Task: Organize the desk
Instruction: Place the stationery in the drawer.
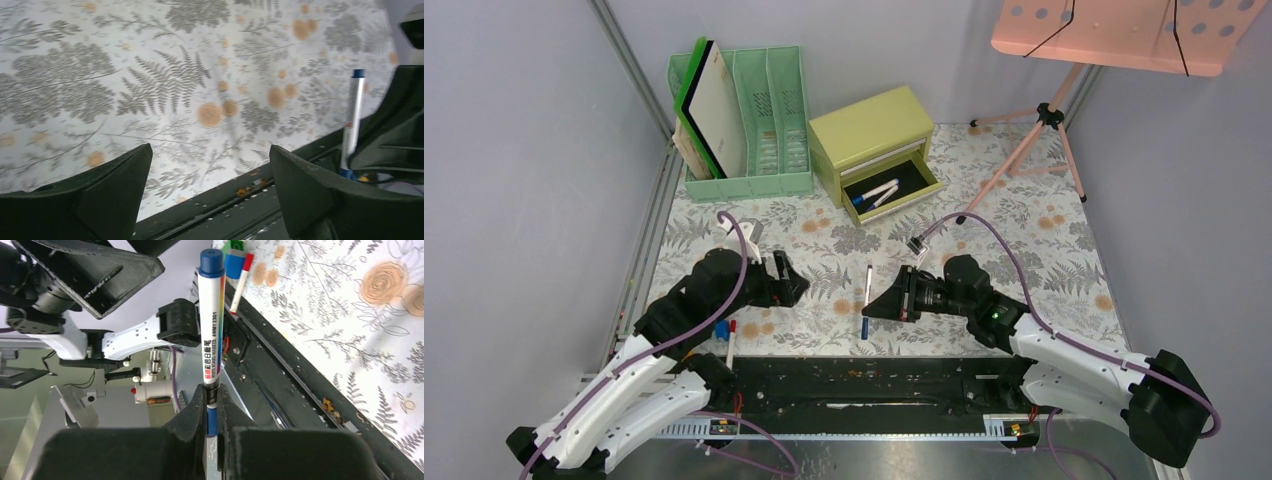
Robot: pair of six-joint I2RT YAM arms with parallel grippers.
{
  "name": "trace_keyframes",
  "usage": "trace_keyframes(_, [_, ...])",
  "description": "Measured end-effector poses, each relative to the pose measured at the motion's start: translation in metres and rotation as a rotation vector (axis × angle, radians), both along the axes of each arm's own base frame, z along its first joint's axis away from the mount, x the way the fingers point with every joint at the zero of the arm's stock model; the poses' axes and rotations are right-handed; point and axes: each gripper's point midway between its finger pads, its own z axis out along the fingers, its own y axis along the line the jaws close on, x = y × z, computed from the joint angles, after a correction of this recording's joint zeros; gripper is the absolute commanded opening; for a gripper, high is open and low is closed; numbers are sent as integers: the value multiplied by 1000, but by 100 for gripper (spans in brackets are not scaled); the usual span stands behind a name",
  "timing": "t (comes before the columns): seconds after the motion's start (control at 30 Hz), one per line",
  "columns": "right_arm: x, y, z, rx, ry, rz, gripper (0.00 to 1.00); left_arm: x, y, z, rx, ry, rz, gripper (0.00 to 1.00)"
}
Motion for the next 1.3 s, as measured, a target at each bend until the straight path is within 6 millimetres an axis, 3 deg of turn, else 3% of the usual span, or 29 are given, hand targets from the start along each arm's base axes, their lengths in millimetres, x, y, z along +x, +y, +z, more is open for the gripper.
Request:
trace_keyframes(0.2, [5,-3,-19,-101,40,-21,0,1,26,-18,137,15,69,89])
trace_keyframes(0.33, [22,3,-20,-158,68,-33,0,2,33,-21,164,18,94,89])
trace_keyframes(0.7, [99,-2,-38,-228,183,-129,0,0,39,-26,198,29,97,89])
trace_keyframes(0.83, [131,-6,-33,-233,180,-169,0,-1,40,-27,207,28,94,89])
trace_keyframes(0.93, [152,-9,-25,-221,169,-191,0,-1,40,-28,211,27,92,99])
trace_keyframes(1.3, [229,-20,-23,-194,210,-303,0,-3,49,-32,240,37,119,99])
